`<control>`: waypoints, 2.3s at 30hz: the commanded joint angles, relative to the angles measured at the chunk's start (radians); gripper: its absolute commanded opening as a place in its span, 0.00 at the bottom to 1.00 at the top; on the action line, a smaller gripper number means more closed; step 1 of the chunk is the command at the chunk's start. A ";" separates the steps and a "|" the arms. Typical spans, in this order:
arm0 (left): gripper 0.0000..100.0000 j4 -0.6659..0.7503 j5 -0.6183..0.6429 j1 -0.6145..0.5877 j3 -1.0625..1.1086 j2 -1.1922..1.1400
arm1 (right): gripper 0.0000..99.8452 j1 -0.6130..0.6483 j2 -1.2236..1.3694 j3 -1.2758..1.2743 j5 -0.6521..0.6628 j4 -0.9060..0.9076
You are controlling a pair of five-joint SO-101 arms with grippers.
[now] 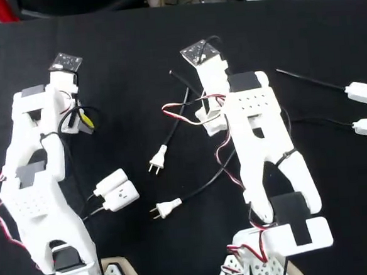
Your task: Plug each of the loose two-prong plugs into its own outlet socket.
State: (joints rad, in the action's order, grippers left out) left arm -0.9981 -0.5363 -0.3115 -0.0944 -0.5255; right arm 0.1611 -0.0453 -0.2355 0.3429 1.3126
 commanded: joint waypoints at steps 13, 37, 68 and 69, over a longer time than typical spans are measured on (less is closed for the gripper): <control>0.09 -0.064 0.072 -0.007 -0.159 -0.008 | 0.01 -0.011 0.104 0.116 0.008 -0.014; 0.24 0.218 -0.112 0.277 0.792 0.692 | 0.01 -0.012 0.101 0.116 0.028 -0.014; 0.28 0.361 -0.020 0.326 0.829 0.612 | 0.01 -0.012 0.108 0.143 0.029 -0.008; 0.28 0.358 -0.020 0.315 0.806 0.569 | 0.01 -0.012 0.108 0.143 0.029 -0.008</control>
State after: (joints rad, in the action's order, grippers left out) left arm -0.6467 -0.5623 0.0460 0.8017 0.1573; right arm 0.1611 0.0713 -0.1496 0.3629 1.3065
